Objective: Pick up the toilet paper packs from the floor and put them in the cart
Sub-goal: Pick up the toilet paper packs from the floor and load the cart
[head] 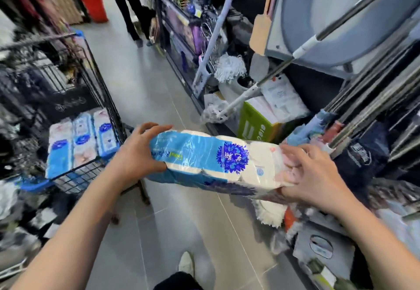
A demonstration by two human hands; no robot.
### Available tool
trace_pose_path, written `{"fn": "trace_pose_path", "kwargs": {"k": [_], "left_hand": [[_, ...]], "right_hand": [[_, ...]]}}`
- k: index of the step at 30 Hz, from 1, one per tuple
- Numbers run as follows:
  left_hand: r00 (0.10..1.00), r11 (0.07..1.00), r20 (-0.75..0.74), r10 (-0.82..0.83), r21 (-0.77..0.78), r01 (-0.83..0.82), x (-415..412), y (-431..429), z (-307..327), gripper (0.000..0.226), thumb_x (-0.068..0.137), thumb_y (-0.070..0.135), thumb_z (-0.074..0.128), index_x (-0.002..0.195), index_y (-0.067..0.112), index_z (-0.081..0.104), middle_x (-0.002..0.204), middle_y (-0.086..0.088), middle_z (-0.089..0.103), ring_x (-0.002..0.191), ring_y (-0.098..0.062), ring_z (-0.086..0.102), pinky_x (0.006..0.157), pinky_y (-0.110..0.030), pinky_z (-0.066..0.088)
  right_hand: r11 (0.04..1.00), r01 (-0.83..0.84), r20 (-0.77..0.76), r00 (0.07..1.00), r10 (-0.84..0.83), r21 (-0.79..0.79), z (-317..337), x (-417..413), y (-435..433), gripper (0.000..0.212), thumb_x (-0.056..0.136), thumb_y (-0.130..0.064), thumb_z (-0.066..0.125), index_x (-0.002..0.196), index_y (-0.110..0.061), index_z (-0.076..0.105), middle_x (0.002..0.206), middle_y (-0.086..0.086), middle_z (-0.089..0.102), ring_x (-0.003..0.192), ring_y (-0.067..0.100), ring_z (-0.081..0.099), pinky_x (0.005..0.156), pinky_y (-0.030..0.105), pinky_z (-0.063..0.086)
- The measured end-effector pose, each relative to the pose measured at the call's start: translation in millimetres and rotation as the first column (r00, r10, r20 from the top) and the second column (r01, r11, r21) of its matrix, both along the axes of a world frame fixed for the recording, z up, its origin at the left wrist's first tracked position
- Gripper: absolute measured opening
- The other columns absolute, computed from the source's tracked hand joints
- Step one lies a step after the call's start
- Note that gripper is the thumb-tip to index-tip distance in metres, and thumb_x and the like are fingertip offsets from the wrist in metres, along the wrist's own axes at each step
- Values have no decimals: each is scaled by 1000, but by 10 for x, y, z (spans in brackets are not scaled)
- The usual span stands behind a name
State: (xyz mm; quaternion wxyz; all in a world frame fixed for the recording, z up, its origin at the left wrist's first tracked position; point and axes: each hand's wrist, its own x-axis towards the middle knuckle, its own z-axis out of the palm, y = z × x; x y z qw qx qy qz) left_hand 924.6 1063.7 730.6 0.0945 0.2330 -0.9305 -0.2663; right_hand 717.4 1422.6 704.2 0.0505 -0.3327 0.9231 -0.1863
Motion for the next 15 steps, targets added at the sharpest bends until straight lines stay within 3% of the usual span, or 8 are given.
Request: {"fn": "trace_pose_path", "kwargs": {"k": [4, 10, 15], "left_hand": [[995, 995, -32, 96, 31, -95, 153, -661, -15, 96, 47, 27, 73, 139, 41, 51, 139, 1, 43, 130, -12, 46, 108, -18, 29], [980, 981, -47, 192, 54, -189, 298, -1577, -98, 97, 42, 46, 62, 138, 44, 50, 139, 7, 42, 125, -9, 48, 108, -29, 39], [963, 963, -45, 265, 66, -262, 294, -2172, -125, 93, 49, 22, 79, 136, 40, 53, 135, 6, 43, 123, -9, 46, 104, -19, 31]], "right_hand": [[997, -75, -16, 997, 75, -3, 77, -110, -855, 103, 44, -61, 66, 144, -46, 44, 131, -2, 44, 130, 24, 40, 109, 44, 37], [987, -159, -4, 987, 159, 26, 132, -275, -2027, 107, 43, -62, 65, 146, -47, 42, 133, -1, 44, 136, 23, 36, 114, 44, 34], [971, -232, 11, 973, 231, 60, 120, -467, -2826, 106, 45, -59, 68, 146, -49, 38, 135, -2, 41, 136, 24, 35, 113, 44, 36]]}}
